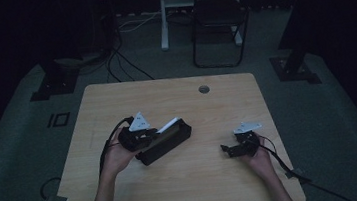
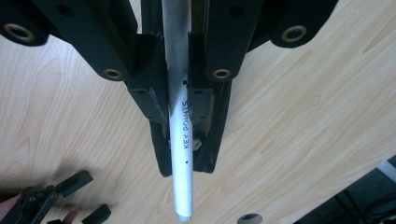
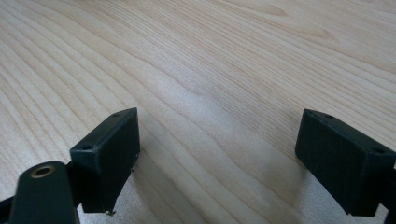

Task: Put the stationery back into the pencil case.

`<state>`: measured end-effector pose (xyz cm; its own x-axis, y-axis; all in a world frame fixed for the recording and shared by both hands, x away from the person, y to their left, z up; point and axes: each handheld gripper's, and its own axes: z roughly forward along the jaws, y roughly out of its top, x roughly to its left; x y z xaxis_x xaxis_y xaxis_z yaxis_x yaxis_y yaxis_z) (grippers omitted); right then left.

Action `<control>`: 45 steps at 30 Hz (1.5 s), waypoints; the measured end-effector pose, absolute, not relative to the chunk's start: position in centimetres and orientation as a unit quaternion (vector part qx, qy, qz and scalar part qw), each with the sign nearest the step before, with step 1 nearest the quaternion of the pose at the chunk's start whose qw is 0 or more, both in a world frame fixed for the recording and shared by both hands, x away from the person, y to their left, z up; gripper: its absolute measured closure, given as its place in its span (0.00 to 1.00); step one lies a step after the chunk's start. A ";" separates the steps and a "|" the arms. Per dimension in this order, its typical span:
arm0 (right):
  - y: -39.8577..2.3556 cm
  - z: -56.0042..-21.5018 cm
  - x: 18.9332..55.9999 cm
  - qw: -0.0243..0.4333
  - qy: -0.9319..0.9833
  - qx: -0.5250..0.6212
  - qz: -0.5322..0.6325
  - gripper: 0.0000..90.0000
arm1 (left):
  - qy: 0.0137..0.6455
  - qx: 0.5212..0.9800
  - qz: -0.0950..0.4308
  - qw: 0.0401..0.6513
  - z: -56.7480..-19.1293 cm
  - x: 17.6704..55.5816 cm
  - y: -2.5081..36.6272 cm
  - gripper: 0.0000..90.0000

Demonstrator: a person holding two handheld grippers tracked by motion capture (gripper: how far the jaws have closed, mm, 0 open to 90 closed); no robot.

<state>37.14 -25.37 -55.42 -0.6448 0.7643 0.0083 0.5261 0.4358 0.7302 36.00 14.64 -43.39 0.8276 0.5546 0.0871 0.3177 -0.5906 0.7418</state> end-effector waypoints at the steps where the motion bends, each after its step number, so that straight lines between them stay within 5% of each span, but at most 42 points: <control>1: -25.4 -55.4 37.1 0.164 0.831 0.388 0.363 0.15 | 0.247 0.879 0.157 0.376 -43.5 36.1 14.6 0.88; 45: -25.4 -55.4 37.1 0.164 0.831 0.388 0.362 0.15 | 0.263 0.892 0.147 0.337 -45.8 37.9 13.4 0.88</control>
<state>37.14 -25.38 -55.42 -0.6447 0.7644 0.0087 0.5266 0.4358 0.7299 37.87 13.44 -45.78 0.8185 0.5681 0.0857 0.3693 -0.6344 0.6790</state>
